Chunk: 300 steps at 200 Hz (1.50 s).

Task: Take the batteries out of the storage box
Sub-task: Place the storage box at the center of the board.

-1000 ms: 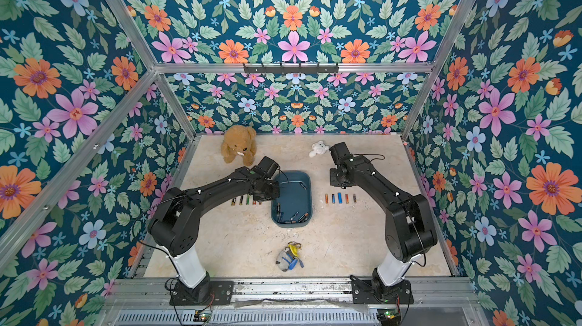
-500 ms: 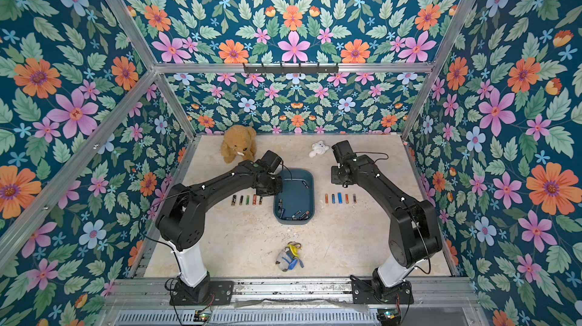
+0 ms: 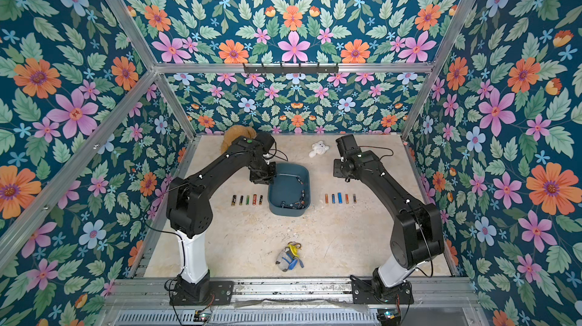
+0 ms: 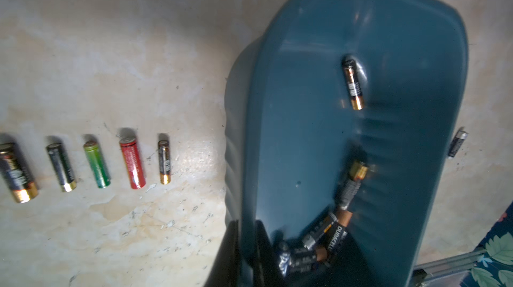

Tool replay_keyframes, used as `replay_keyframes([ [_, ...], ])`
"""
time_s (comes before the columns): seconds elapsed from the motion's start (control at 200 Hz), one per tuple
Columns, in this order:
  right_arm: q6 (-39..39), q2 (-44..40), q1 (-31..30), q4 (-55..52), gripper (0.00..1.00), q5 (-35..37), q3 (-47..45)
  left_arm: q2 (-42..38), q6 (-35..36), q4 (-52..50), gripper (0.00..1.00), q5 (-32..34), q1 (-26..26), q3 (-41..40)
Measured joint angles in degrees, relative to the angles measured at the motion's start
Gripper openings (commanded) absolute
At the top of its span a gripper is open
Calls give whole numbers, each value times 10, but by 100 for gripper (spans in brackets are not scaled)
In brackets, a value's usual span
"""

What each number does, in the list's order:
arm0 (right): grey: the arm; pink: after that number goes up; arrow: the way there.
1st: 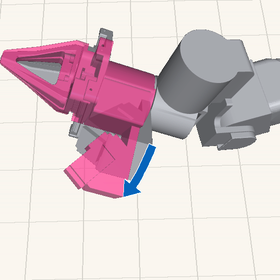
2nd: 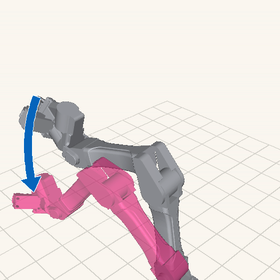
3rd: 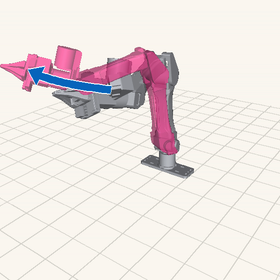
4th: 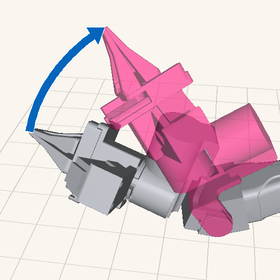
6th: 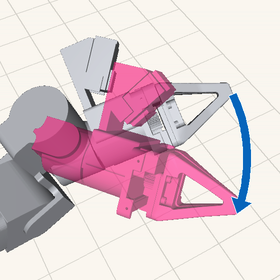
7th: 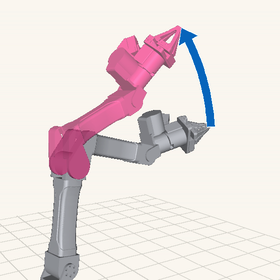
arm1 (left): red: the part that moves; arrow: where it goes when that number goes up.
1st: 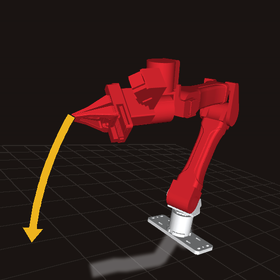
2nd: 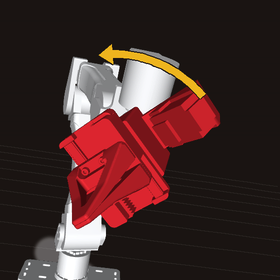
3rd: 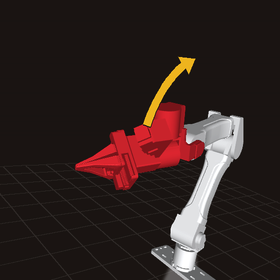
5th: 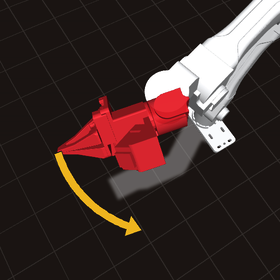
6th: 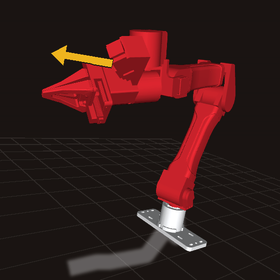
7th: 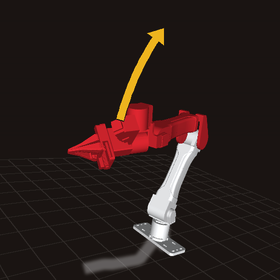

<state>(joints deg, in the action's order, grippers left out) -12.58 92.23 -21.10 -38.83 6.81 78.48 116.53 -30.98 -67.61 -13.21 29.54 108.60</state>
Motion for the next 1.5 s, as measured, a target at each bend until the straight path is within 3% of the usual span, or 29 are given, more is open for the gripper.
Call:
replay_keyframes([
  [0.14, 3, 4, 1, 0, 30, -8, 13, 11, 10, -54, 0, 18, -4, 56],
  [0.305, 5, 5, 1, -2, 30, -11, 14, -10, 6, -29, 0, -1, -2, -24],
  [0.45, 7, 5, 1, -5, 30, -15, 12, -18, -4, 25, 0, -72, -2, -106],
  [0.54, 6, 5, 1, -8, 30, -15, 16, -15, -3, 51, 0, -124, -5, -116],
  [0.665, 5, 6, 1, -8, 30, -14, 24, -8, 2, 68, 0, -148, -7, -113],
  [1.085, 2, 6, -2, -13, 30, -9, 13, -89, -53, 207, 3, 23, 15, -232],
  [1.31, 2, 6, -19, -16, 30, -8, 13, -85, -63, 268, 17, 43, 31, -265],
  [1.5, -6, 17, -50, -16, 30, -8, 14, -87, -63, 285, 39, 50, 35, -281],
])
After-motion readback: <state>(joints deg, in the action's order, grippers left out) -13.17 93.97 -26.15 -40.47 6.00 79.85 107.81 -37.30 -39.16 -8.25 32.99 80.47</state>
